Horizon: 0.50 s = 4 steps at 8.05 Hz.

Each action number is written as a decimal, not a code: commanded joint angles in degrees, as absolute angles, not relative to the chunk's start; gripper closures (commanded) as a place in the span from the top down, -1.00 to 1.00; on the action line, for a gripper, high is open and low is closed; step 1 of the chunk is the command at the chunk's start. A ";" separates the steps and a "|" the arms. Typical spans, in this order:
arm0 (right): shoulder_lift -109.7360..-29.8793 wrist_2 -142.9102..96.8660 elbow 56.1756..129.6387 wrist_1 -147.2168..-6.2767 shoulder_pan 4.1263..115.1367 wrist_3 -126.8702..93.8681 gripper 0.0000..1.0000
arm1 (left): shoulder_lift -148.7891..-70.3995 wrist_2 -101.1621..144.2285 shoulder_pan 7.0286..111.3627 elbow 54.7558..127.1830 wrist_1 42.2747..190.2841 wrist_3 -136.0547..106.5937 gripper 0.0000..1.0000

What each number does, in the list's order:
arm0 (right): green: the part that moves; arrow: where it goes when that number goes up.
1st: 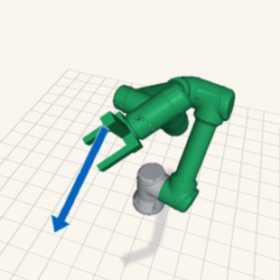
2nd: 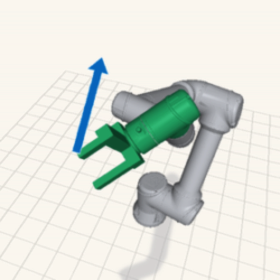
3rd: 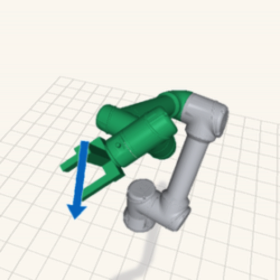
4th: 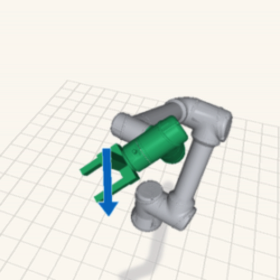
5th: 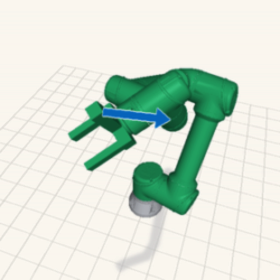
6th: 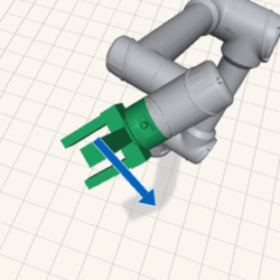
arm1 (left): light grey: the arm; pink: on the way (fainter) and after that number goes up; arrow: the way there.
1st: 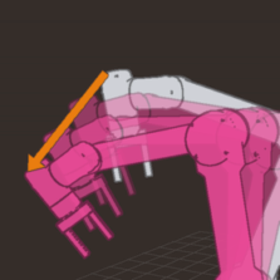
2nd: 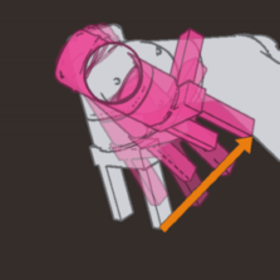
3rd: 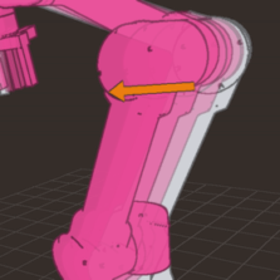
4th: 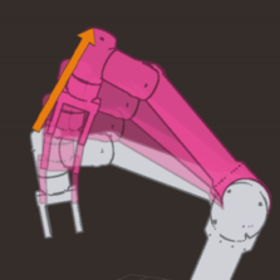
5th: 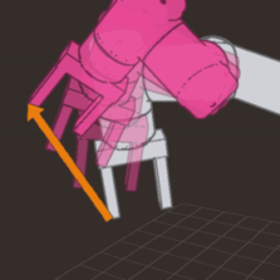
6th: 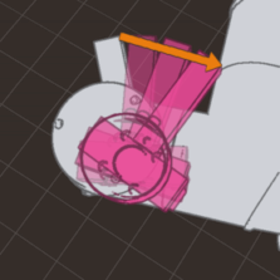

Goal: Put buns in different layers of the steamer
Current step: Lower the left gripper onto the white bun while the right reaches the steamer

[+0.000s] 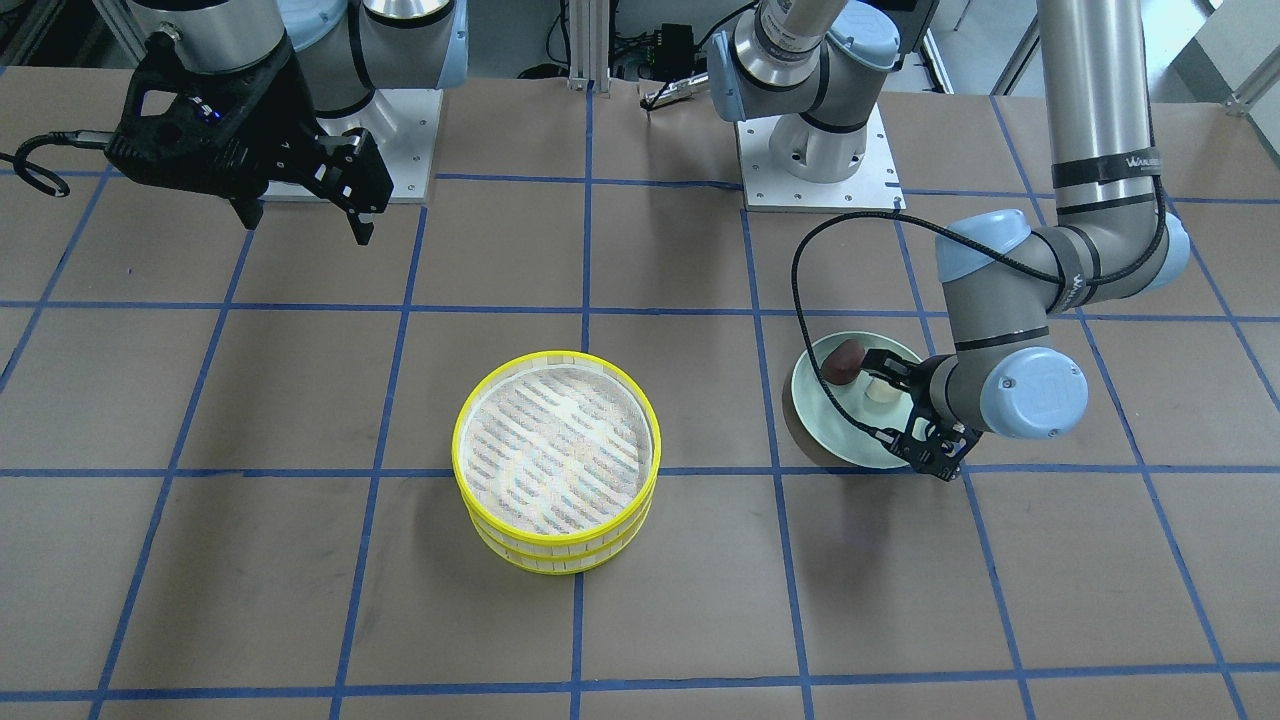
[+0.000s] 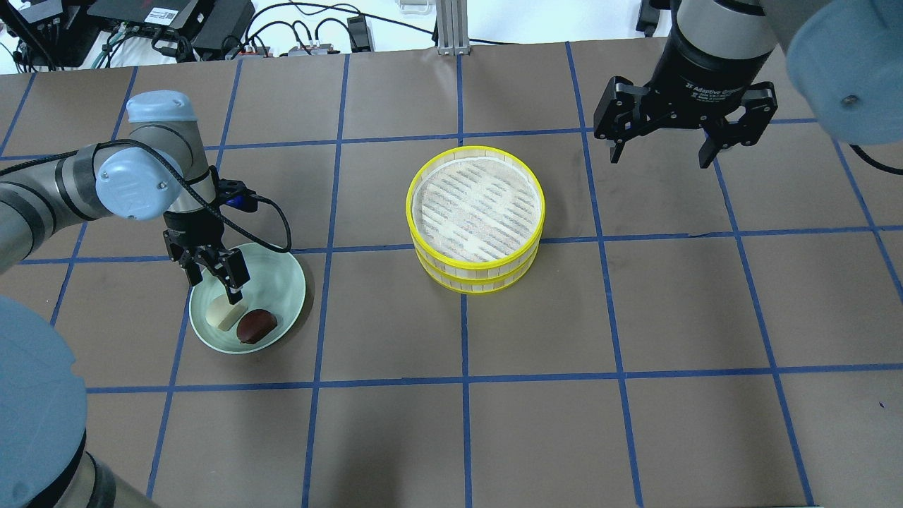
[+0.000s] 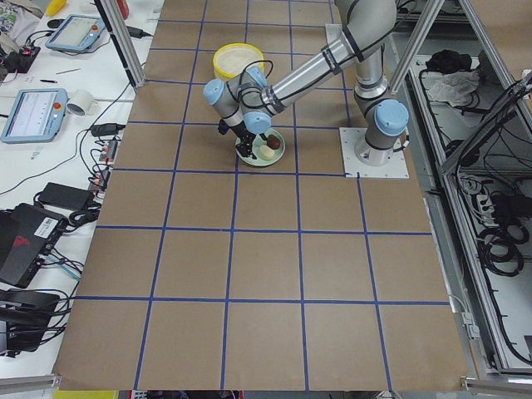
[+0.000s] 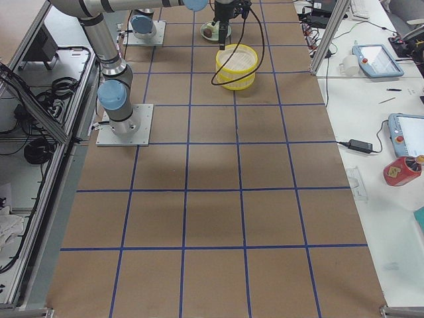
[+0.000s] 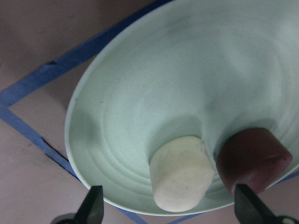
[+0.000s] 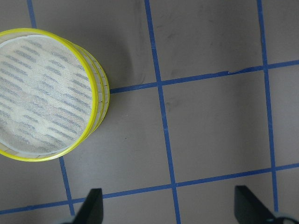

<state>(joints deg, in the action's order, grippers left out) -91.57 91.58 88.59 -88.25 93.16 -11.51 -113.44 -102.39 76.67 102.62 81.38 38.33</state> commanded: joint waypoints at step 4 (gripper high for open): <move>-91.49 91.58 88.59 -88.33 93.16 -11.51 1.00 | -114.78 -101.87 76.64 102.83 80.60 38.14 0.75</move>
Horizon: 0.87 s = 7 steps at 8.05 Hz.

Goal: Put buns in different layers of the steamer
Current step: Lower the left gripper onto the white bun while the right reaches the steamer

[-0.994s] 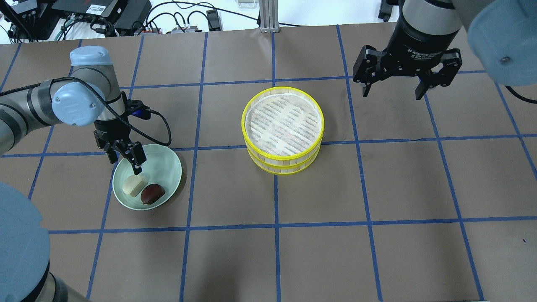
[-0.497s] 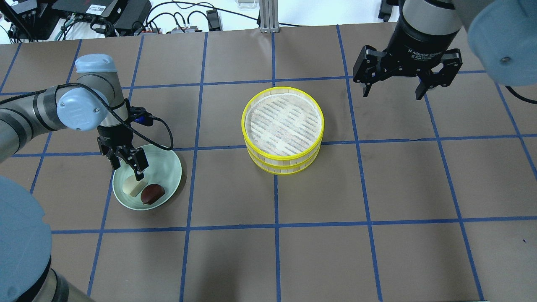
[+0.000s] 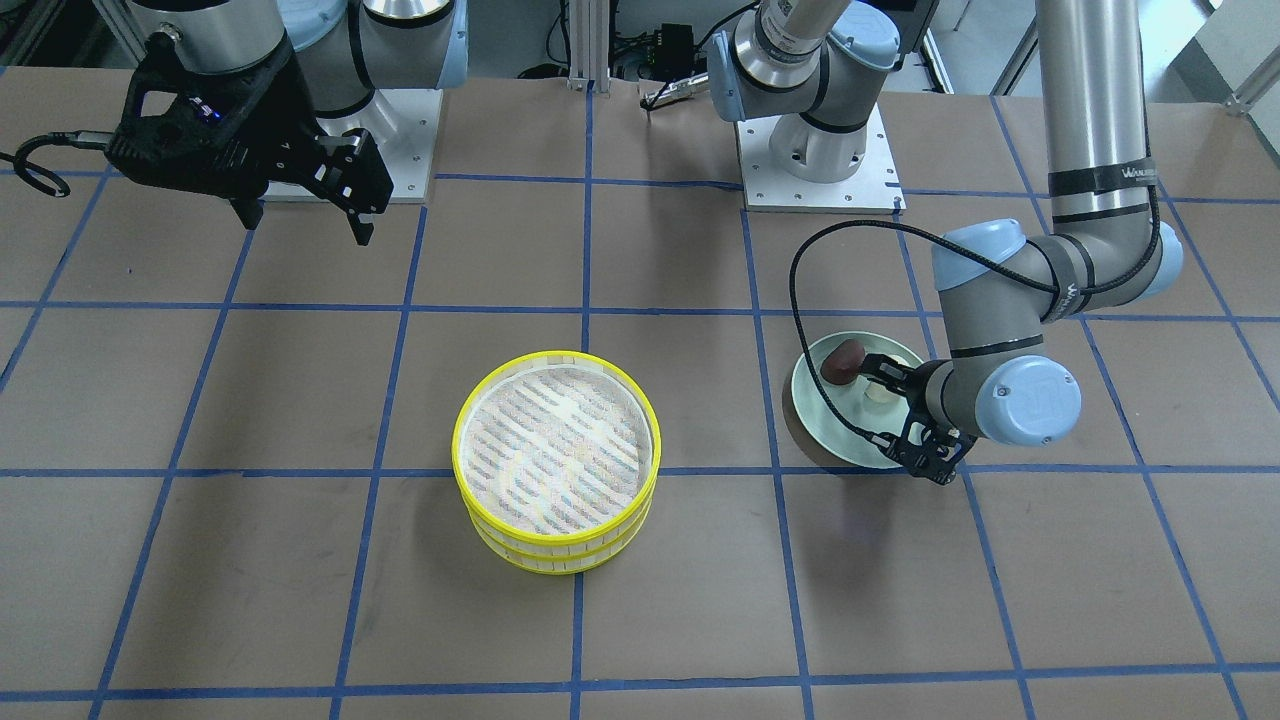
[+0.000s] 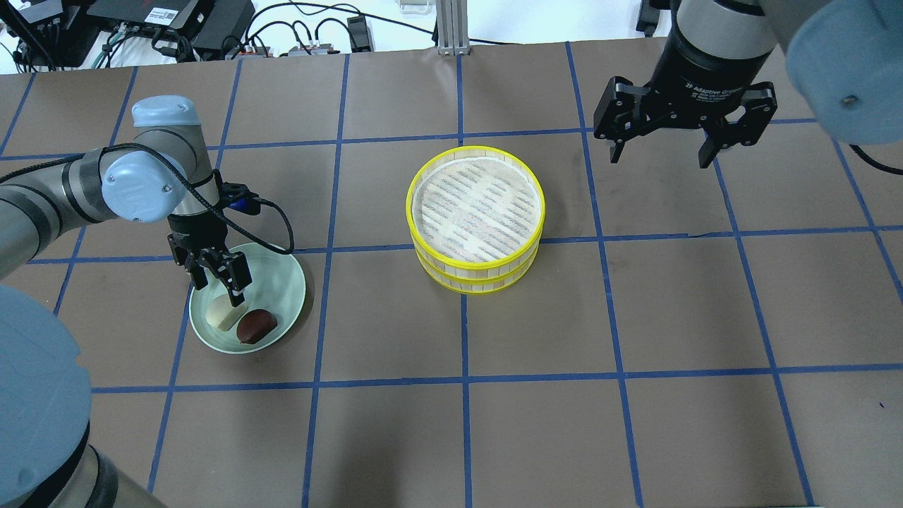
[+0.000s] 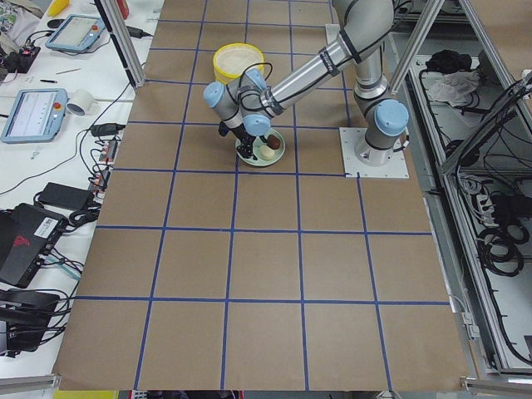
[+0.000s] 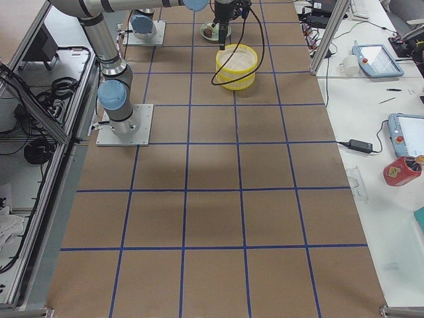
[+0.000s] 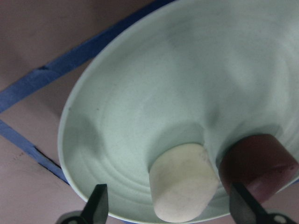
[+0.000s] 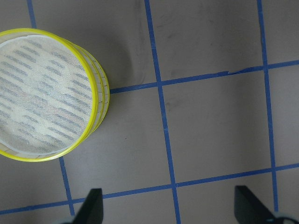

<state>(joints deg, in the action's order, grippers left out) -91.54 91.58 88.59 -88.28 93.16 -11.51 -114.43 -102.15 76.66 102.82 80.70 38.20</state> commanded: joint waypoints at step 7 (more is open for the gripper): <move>-76.67 90.97 89.21 -103.69 99.66 -20.12 1.00 | -115.14 -100.99 76.73 102.92 81.21 38.06 0.60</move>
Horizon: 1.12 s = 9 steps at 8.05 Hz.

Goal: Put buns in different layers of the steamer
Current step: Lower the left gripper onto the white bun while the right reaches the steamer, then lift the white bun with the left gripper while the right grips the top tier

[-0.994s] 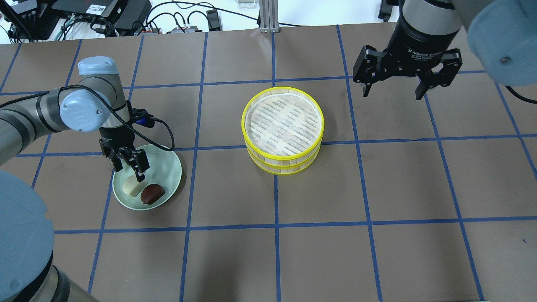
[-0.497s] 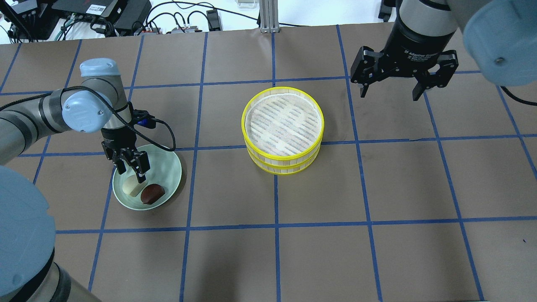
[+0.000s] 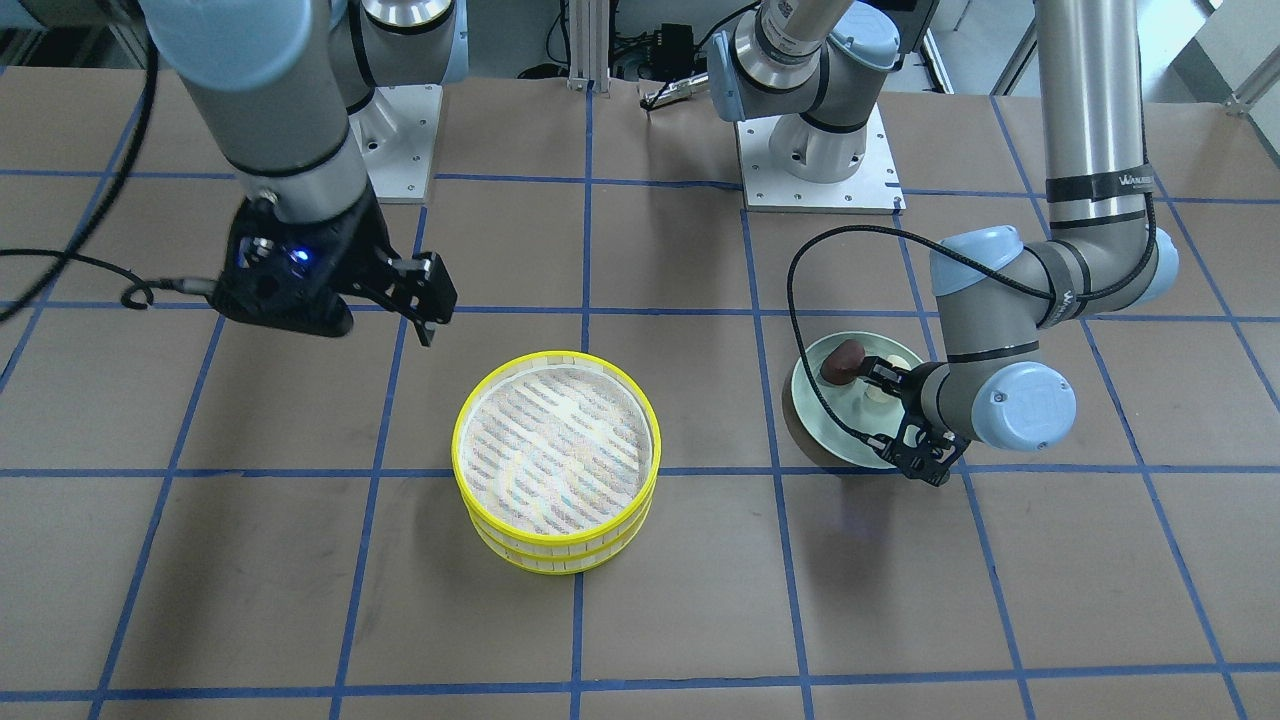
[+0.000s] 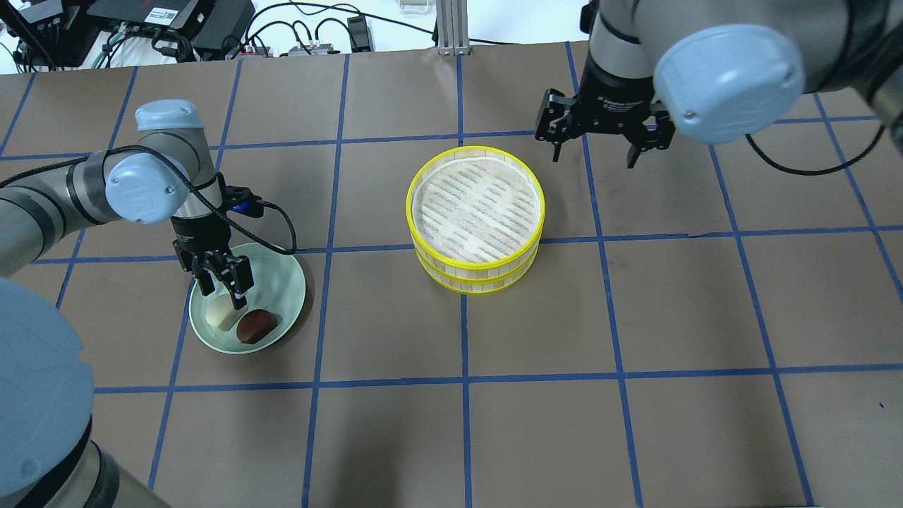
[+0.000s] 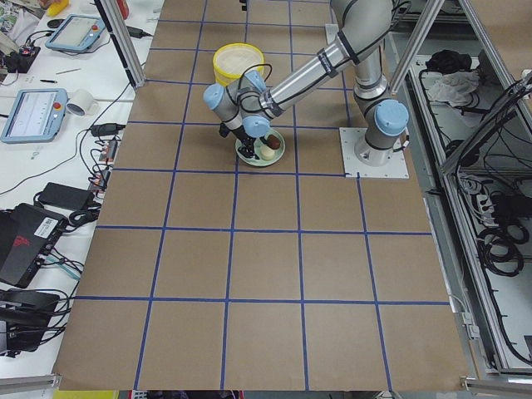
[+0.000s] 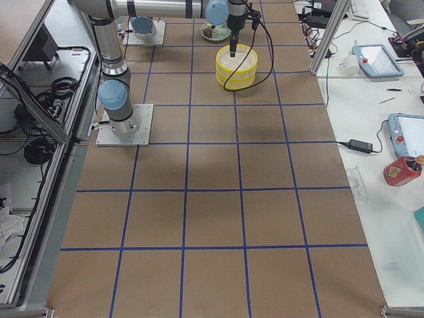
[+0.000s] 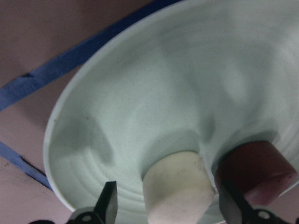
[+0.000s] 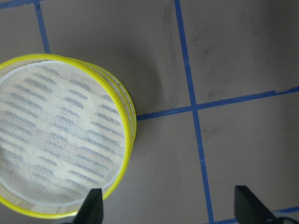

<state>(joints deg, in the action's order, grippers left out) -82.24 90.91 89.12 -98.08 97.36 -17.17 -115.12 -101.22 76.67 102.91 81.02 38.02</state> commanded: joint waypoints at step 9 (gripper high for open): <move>-67.94 91.06 95.80 -114.60 100.28 -19.60 0.62 | -115.05 -100.55 76.64 103.36 81.30 37.88 -0.86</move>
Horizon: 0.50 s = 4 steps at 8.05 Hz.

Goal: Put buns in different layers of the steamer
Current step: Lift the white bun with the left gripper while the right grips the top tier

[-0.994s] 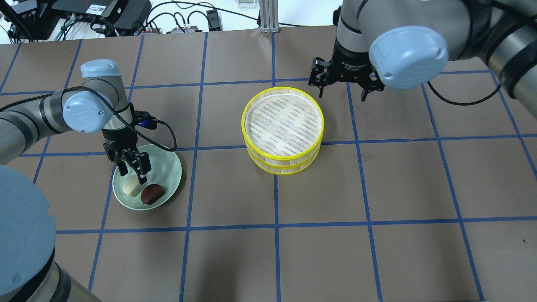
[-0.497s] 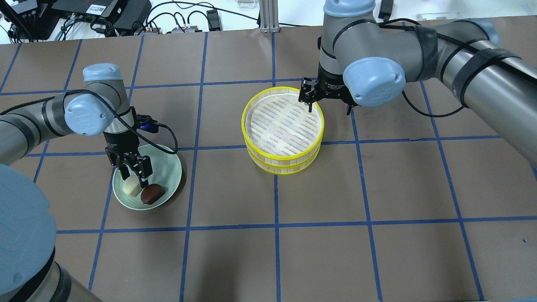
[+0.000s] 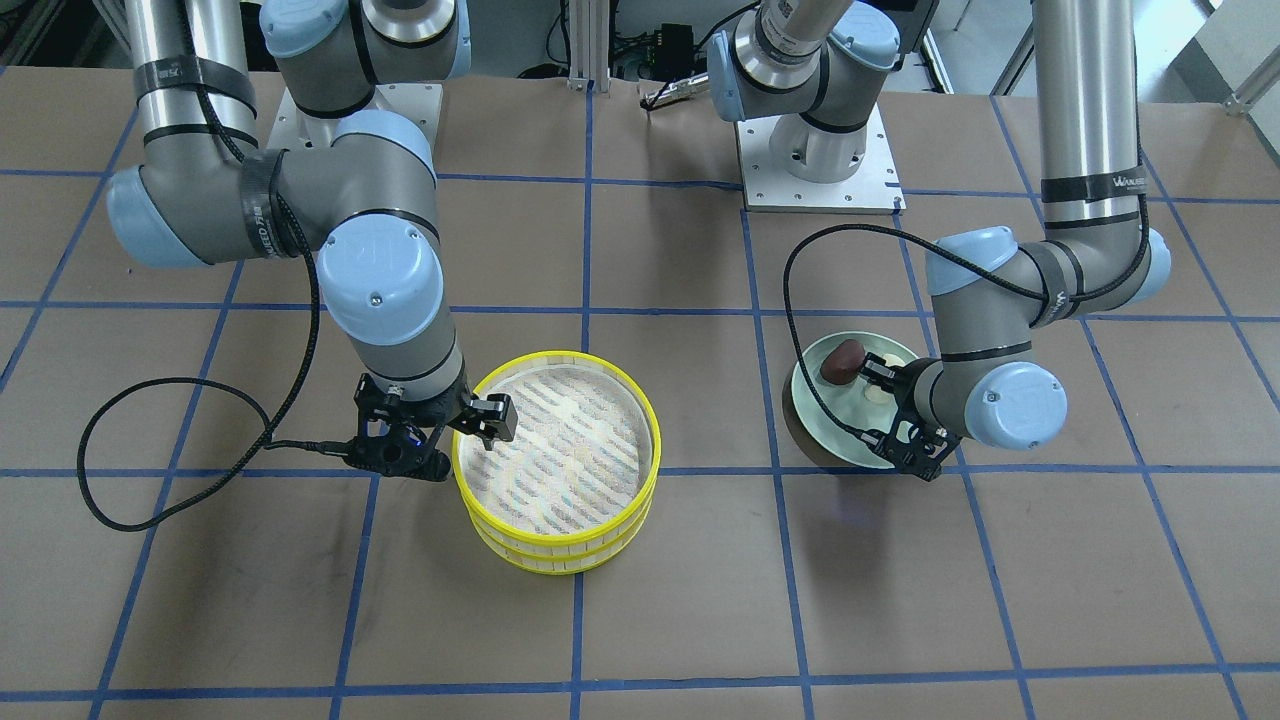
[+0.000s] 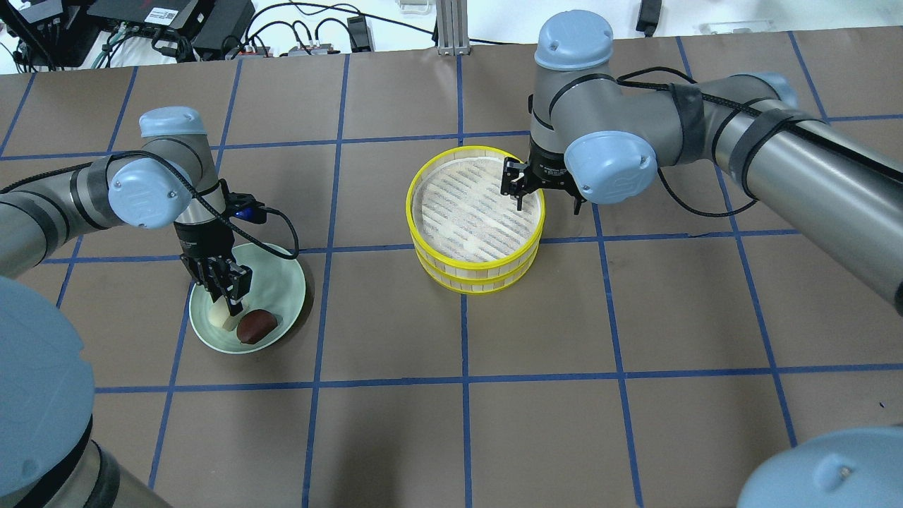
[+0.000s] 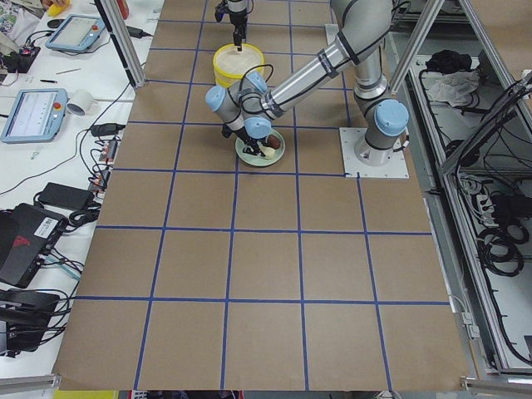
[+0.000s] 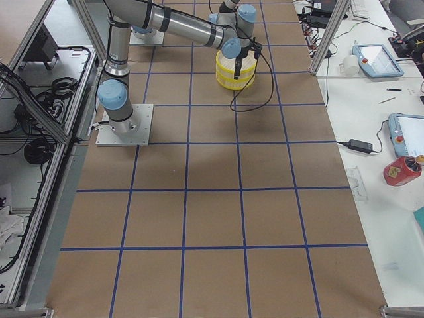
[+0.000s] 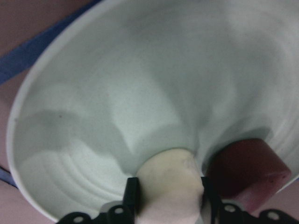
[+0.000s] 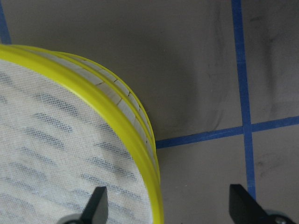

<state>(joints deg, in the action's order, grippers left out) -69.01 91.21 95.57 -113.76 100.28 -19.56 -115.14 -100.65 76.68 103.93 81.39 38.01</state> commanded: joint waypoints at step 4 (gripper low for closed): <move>-68.47 91.05 95.71 -114.78 100.28 -19.51 -0.18 | -111.81 -100.72 76.90 98.37 81.47 38.05 -1.00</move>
<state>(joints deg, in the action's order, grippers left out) -68.40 91.06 95.76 -114.61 100.28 -19.59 -113.73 -100.68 76.73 101.54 81.21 37.83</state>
